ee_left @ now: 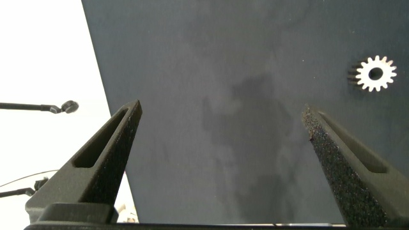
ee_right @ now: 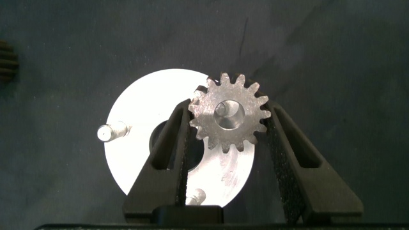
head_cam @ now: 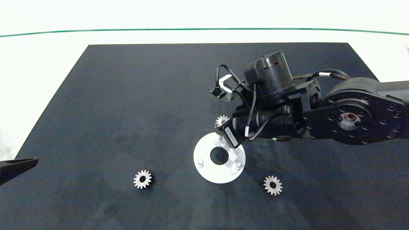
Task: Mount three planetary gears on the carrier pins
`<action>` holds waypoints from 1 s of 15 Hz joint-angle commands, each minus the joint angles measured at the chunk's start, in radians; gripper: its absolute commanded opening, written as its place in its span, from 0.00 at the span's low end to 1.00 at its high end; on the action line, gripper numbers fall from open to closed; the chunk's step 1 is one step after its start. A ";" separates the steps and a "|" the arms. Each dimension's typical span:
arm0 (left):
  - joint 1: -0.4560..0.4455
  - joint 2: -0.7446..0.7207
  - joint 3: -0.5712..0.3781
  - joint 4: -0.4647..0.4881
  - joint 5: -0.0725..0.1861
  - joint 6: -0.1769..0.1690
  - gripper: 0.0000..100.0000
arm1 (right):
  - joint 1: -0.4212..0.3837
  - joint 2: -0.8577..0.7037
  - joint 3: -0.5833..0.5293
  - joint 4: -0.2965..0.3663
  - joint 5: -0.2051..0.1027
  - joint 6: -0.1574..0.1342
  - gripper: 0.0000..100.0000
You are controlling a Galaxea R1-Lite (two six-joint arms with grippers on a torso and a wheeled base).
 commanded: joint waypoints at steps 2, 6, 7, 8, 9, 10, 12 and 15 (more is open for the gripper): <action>0.000 -0.001 0.002 0.004 0.001 0.001 1.00 | 0.003 0.019 -0.005 0.002 -0.002 0.001 0.31; 0.000 -0.001 -0.003 0.004 0.001 0.000 1.00 | 0.000 0.052 -0.033 0.002 -0.002 0.003 0.31; 0.002 -0.001 -0.003 0.004 0.001 -0.002 1.00 | 0.000 0.053 -0.034 0.002 -0.002 0.003 0.31; 0.002 -0.001 -0.003 0.004 0.001 0.000 1.00 | 0.001 0.053 -0.033 0.002 -0.003 0.003 0.31; 0.000 -0.001 -0.001 0.004 0.001 -0.002 1.00 | 0.001 0.053 -0.031 0.002 -0.003 0.003 0.31; 0.002 -0.001 -0.001 0.004 0.001 -0.002 1.00 | 0.001 0.053 -0.031 0.002 -0.003 0.003 0.31; 0.000 -0.001 -0.001 0.004 0.001 -0.002 1.00 | 0.000 0.052 -0.025 0.002 -0.002 0.003 0.31; 0.000 -0.001 -0.001 0.004 0.001 -0.002 1.00 | 0.001 0.053 -0.016 0.002 -0.003 0.003 0.31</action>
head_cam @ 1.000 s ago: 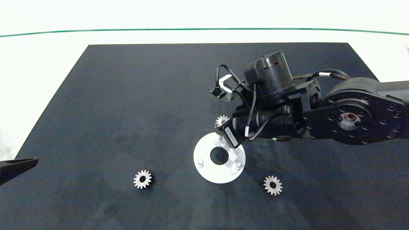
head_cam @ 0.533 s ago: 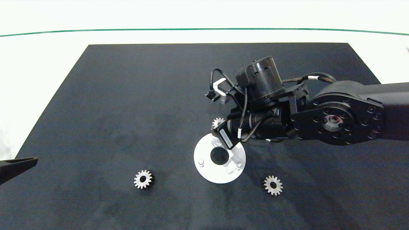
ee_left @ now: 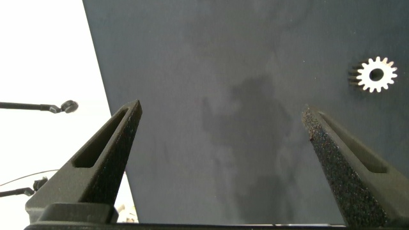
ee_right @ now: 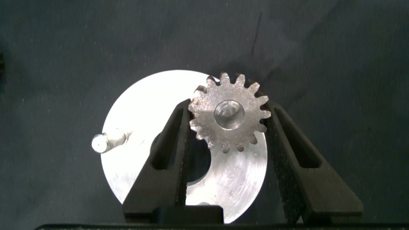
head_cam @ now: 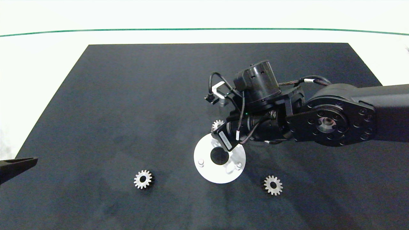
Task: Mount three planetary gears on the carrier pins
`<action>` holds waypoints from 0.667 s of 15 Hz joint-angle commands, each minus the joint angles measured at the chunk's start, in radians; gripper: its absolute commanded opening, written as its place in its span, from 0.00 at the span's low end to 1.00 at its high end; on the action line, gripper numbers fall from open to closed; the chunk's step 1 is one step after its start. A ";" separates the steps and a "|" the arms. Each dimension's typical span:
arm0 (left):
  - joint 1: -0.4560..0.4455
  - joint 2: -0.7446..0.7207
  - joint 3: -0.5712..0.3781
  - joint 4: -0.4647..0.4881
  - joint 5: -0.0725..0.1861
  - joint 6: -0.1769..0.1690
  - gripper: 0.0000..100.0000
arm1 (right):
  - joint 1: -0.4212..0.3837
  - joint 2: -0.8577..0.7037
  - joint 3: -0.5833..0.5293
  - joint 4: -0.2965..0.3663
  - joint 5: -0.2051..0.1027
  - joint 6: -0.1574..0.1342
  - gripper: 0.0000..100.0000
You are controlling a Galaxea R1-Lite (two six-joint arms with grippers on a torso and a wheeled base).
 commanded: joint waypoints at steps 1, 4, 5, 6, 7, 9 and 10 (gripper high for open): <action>-0.001 0.000 0.000 0.004 0.001 0.001 1.00 | 0.000 0.005 0.007 0.001 -0.001 -0.001 0.31; -0.001 0.000 0.000 0.004 0.001 0.001 1.00 | -0.002 0.011 0.007 0.001 0.000 0.000 0.31; -0.001 0.000 0.000 0.004 0.001 0.001 1.00 | -0.002 0.011 0.007 0.001 -0.001 -0.001 0.31; -0.001 0.000 0.000 0.004 0.001 0.001 1.00 | -0.002 0.011 0.007 0.001 0.000 -0.001 0.31; 0.001 0.000 0.000 0.004 0.001 0.001 1.00 | -0.002 0.009 0.008 0.001 -0.001 -0.001 0.31; -0.001 0.000 0.000 0.004 0.001 0.003 1.00 | -0.003 0.005 0.008 0.001 -0.001 0.000 0.31; -0.001 0.000 0.000 0.004 0.001 0.003 1.00 | -0.005 0.002 0.008 0.001 -0.001 0.000 0.31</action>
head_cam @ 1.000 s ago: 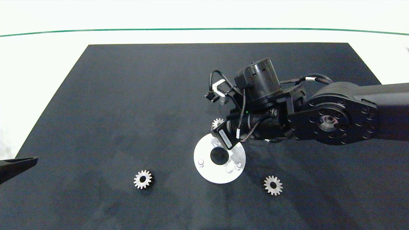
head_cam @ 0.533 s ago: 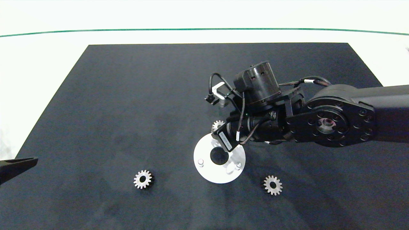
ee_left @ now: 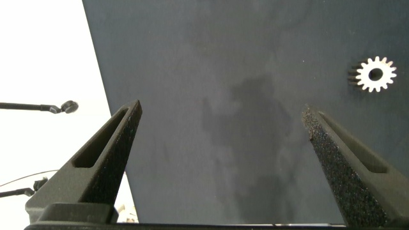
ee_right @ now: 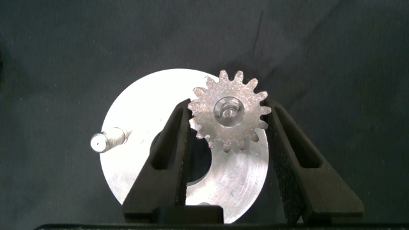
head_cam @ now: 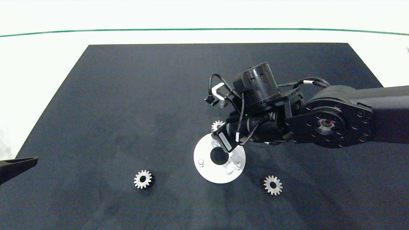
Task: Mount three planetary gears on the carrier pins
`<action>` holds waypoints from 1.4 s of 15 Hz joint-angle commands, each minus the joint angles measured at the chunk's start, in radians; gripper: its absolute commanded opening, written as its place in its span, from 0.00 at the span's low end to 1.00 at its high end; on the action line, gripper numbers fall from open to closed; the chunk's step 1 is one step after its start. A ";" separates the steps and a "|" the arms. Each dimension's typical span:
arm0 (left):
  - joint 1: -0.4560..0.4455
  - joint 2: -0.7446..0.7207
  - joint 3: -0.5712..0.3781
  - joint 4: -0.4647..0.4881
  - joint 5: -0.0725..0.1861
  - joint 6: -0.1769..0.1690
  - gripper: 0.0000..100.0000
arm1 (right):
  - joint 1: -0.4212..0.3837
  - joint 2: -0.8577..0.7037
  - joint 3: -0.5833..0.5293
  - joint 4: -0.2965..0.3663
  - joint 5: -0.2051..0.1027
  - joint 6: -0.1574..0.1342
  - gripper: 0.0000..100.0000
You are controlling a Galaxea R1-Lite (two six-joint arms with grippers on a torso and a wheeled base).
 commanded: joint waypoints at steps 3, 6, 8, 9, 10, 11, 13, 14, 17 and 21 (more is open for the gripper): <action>0.000 0.000 0.002 0.004 0.001 0.002 1.00 | -0.008 -0.014 0.017 0.003 -0.002 -0.003 0.31; 0.000 0.000 0.003 0.005 0.001 0.002 1.00 | -0.011 -0.020 0.020 0.003 -0.014 -0.003 0.31; 0.000 0.000 0.003 0.005 0.001 0.004 1.00 | -0.015 -0.020 0.020 0.003 -0.018 -0.003 0.31; 0.000 0.000 0.005 0.005 0.001 0.004 1.00 | -0.015 -0.020 0.020 0.003 -0.018 -0.003 0.31; 0.000 0.000 0.006 0.005 0.001 0.005 1.00 | -0.015 -0.018 0.019 0.003 -0.018 -0.003 0.31; 0.000 0.000 0.006 0.005 0.001 0.005 1.00 | -0.015 -0.017 0.019 0.003 -0.017 -0.001 0.31; 0.000 0.000 0.006 0.005 0.001 0.005 1.00 | -0.015 -0.014 0.019 0.002 -0.017 0.000 0.31; 0.000 0.000 0.006 0.005 0.001 0.005 1.00 | -0.015 -0.012 0.017 0.000 -0.017 0.000 0.31; 0.000 0.000 0.006 0.005 0.001 0.005 1.00 | -0.015 -0.011 0.019 -0.001 -0.017 0.000 0.31; 0.000 -0.001 0.008 0.005 0.001 0.005 1.00 | -0.013 -0.011 0.019 -0.003 -0.015 0.002 1.00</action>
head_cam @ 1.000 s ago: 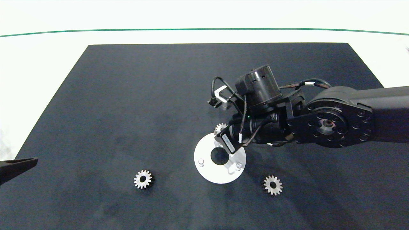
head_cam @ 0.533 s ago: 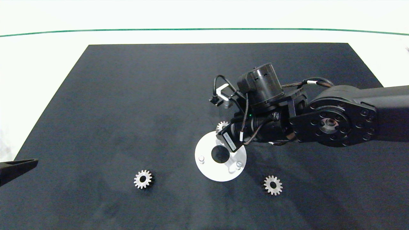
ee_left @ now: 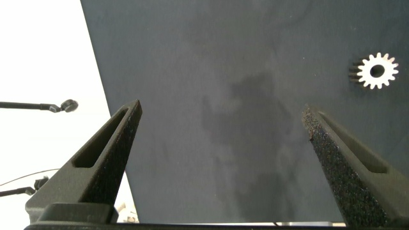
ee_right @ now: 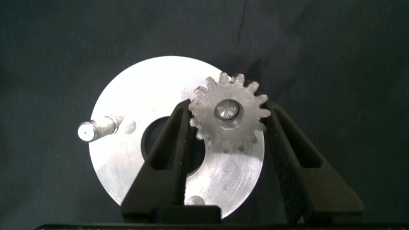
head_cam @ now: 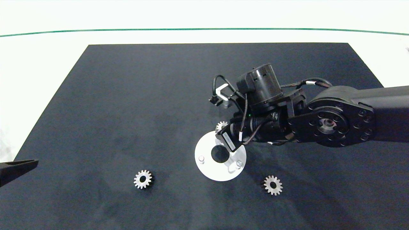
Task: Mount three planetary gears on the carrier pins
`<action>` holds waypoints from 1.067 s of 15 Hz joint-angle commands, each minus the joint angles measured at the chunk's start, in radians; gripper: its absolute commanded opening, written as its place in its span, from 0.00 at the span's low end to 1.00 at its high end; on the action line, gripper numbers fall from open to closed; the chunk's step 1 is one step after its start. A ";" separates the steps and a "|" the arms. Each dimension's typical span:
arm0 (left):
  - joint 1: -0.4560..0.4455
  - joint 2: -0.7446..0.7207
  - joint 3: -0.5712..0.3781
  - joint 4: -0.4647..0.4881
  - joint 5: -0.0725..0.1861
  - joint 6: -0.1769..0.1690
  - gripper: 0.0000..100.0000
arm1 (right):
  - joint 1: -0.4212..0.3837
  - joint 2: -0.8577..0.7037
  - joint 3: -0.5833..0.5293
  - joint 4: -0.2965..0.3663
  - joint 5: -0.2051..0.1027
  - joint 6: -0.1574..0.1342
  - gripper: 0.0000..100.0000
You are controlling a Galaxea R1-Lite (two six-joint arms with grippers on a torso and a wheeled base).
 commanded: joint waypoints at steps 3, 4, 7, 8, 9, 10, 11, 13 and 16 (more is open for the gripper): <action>0.000 -0.001 0.000 0.004 0.001 0.001 1.00 | 0.000 -0.007 0.000 0.003 0.000 -0.001 1.00; -0.001 -0.008 0.000 0.004 0.001 0.003 1.00 | 0.002 -0.016 0.003 0.003 -0.002 0.000 1.00; -0.001 -0.013 0.000 0.004 0.001 0.001 1.00 | 0.006 -0.174 0.098 0.006 -0.022 0.008 1.00; -0.001 -0.013 0.002 0.004 0.001 0.001 1.00 | 0.002 -0.229 0.146 0.006 -0.025 0.008 1.00; -0.001 -0.013 0.002 0.004 0.000 0.001 1.00 | 0.000 -0.277 0.198 0.004 -0.025 0.010 1.00; -0.004 -0.011 0.002 0.004 0.000 0.001 1.00 | 0.002 -0.320 0.256 0.003 -0.027 0.007 1.00; -0.021 -0.011 0.003 0.004 0.000 0.001 1.00 | 0.008 -0.361 0.313 0.003 -0.027 0.005 1.00; -0.054 -0.014 0.008 0.004 0.000 0.000 1.00 | 0.025 -0.433 0.398 0.003 -0.027 0.002 1.00; -0.054 -0.014 0.006 0.004 0.000 0.000 1.00 | 0.051 -0.470 0.465 0.003 -0.028 0.000 1.00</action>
